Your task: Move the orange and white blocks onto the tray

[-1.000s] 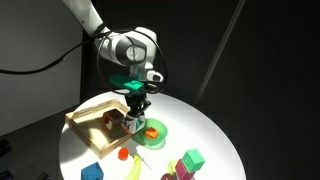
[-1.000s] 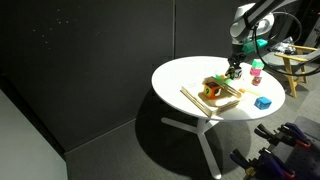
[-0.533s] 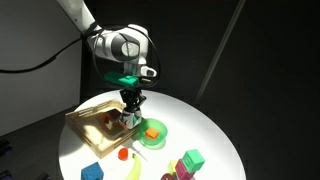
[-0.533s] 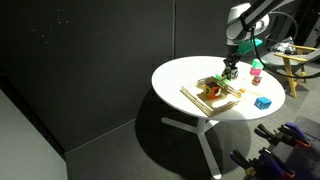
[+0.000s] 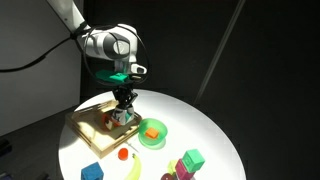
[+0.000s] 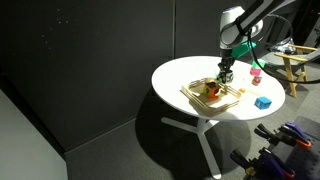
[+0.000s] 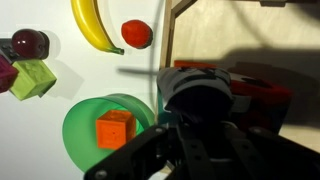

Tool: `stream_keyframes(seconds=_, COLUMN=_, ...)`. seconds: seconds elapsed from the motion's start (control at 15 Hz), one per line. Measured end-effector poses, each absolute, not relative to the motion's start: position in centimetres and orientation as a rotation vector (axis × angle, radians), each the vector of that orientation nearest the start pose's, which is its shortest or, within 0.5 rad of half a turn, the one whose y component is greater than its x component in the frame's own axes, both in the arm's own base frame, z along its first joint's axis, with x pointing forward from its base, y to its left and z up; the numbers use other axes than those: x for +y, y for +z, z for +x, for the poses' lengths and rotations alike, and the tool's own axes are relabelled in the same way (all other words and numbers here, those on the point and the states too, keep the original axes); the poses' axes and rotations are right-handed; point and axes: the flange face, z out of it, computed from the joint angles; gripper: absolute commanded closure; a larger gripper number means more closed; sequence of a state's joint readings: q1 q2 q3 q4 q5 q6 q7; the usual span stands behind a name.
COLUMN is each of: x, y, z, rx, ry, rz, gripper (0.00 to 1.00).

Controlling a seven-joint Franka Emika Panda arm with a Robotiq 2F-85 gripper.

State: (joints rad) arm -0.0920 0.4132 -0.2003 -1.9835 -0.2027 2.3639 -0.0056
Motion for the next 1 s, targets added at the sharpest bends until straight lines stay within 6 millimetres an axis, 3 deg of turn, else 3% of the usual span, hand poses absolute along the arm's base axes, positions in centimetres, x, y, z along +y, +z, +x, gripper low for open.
stream_keyframes(seconds=0.47, x=-14.4, y=25.4, z=58.8, rx=0.160, ry=0.091, rz=-3.337, gripper=0.94)
stream_keyframes(seconds=1.0, x=-12.9, y=25.1, z=58.9, rx=0.146, ry=0.058, rz=-3.321, gripper=0.94)
